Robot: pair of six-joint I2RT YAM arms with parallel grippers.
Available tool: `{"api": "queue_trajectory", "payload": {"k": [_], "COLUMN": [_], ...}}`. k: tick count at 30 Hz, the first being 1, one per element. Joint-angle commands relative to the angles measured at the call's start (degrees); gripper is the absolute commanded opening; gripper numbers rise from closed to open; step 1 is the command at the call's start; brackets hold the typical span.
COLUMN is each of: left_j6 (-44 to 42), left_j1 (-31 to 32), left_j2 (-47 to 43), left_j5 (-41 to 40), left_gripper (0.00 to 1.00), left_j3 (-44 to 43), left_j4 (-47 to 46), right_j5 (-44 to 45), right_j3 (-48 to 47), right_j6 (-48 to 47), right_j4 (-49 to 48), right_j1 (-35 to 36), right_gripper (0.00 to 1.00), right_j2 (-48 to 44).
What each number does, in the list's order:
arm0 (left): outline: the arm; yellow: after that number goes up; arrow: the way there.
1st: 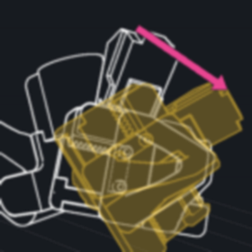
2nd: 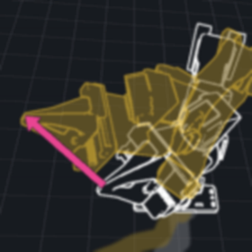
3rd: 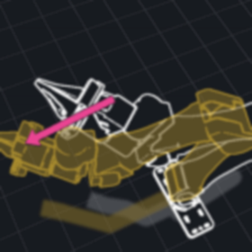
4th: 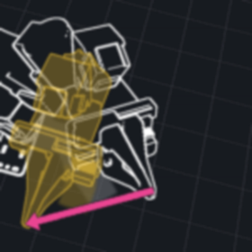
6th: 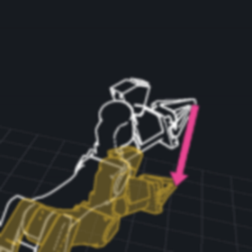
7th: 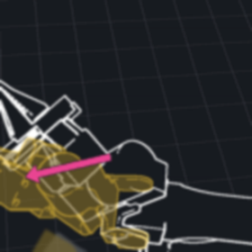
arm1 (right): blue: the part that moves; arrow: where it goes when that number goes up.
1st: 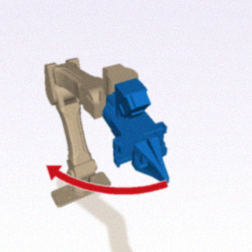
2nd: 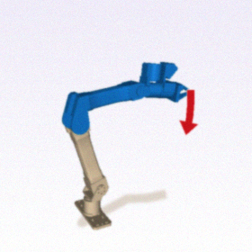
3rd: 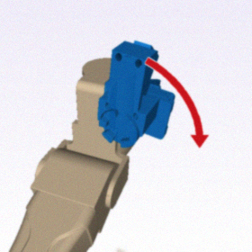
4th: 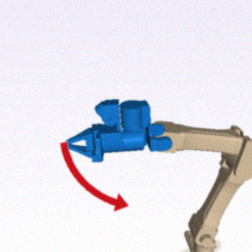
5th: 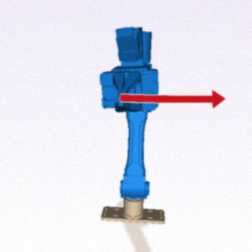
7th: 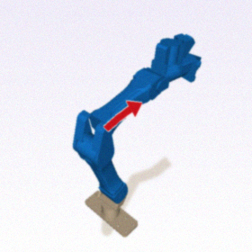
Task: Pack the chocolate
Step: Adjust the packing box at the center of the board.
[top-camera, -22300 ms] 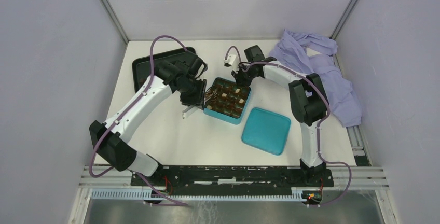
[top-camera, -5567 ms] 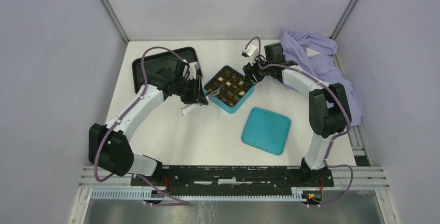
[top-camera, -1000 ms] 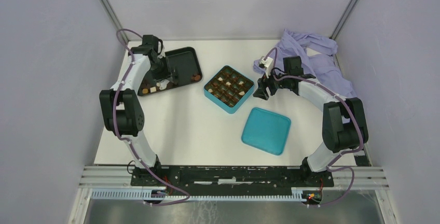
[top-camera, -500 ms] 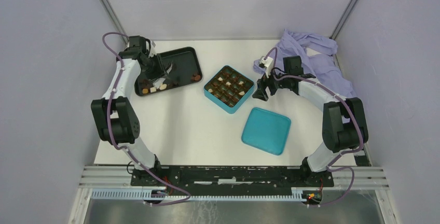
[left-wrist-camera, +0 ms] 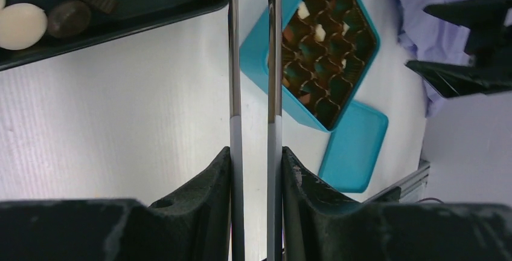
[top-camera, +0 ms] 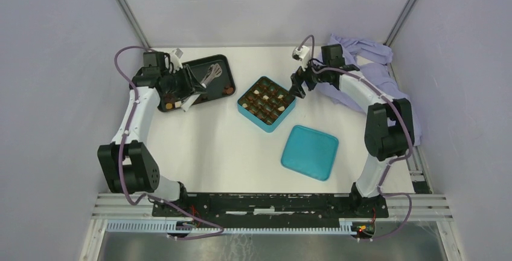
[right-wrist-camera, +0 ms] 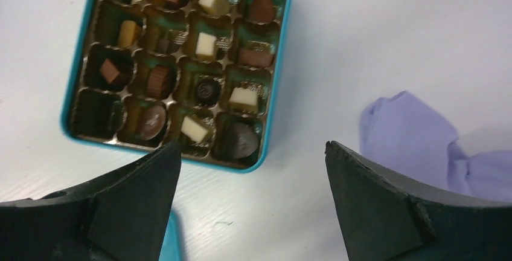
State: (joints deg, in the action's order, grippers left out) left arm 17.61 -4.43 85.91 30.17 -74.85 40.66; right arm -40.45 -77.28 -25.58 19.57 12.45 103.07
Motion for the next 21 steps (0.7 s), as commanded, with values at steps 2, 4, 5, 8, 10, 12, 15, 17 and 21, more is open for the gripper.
{"api": "queue_trajectory", "payload": {"k": [2,4,5,8,10,12,15,17,21], "left_j6": [4.4,5.6,5.9,6.1,6.1,6.1,6.2,6.3,6.5], "left_j1": [-0.1,0.1,0.2,1.1,1.8,2.8,4.6,6.7,9.8], "left_j2": [-6.8,-8.6,-9.2,-10.6,-11.3,-12.1,-13.1,-13.5,-13.9], "left_j5": [10.4,12.2,13.1,15.1,15.7,16.1,16.1,16.1,16.0], "left_gripper": [0.02,0.02,0.02,0.02,0.02,0.02,0.02,0.02,0.02], "left_j3": [3.7,5.4,6.0,7.8,9.2,10.3,11.4,11.8,12.4], "left_j4": [-7.4,-9.0,-9.4,-9.7,-9.7,-9.7,-9.6,-9.6,-9.6], "right_j5": [9.3,11.5,12.3,14.9,16.0,16.6,17.0,16.8,16.5], "right_j3": [-9.3,-11.2,-12.0,-14.6,-15.8,-16.6,-17.0,-16.8,-16.3], "right_j6": [-1.6,-1.8,-1.8,-1.9,-2.1,-2.1,-2.4,-2.6,-2.9], "right_j4": [3.7,4.1,4.1,4.7,4.8,4.9,4.8,4.8,4.3], "right_j1": [3.3,4.6,5.0,6.1,6.6,6.8,6.9,7.1,7.6], "right_gripper": [0.92,0.89,0.87,0.80,0.76,0.71,0.61,0.51,0.35], "right_j2": [7.3,9.4,10.5,13.5,15.0,16.2,17.3,17.7,17.8]}}
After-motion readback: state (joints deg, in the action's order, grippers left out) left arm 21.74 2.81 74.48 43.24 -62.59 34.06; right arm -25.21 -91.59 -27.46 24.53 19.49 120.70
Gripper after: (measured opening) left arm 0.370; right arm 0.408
